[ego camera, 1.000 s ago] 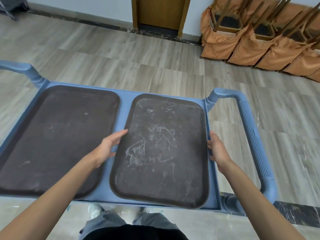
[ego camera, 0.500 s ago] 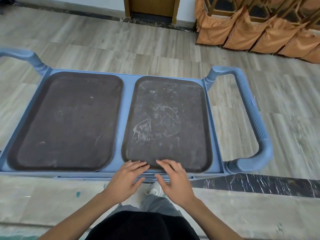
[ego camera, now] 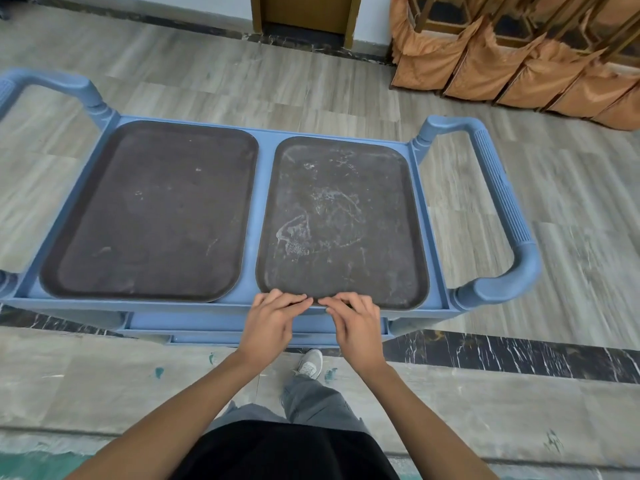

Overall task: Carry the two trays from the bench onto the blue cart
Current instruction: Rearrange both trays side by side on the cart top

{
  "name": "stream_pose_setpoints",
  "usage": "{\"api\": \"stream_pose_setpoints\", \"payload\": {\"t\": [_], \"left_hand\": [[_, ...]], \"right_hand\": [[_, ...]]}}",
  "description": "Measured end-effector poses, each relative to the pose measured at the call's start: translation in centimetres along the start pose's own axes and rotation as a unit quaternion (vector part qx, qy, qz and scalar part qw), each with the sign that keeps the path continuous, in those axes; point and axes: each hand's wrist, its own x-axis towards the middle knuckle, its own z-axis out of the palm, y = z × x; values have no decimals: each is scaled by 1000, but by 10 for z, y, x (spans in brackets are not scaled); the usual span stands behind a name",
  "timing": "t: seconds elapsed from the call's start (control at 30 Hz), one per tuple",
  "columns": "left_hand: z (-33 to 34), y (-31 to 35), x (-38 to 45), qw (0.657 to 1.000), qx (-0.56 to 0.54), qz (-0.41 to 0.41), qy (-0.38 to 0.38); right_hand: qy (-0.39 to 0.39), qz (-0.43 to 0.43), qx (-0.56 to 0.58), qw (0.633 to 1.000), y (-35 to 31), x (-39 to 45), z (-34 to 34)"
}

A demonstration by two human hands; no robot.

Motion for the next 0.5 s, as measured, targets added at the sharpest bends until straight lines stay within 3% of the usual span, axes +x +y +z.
{"api": "stream_pose_setpoints", "payload": {"t": [0.33, 0.5], "left_hand": [[1, 3, 5, 999, 12, 29, -27], [4, 1, 3, 999, -1, 18, -29]], "right_hand": [[-49, -6, 36, 998, 22, 11, -3], [-24, -7, 34, 999, 20, 7, 2]]}}
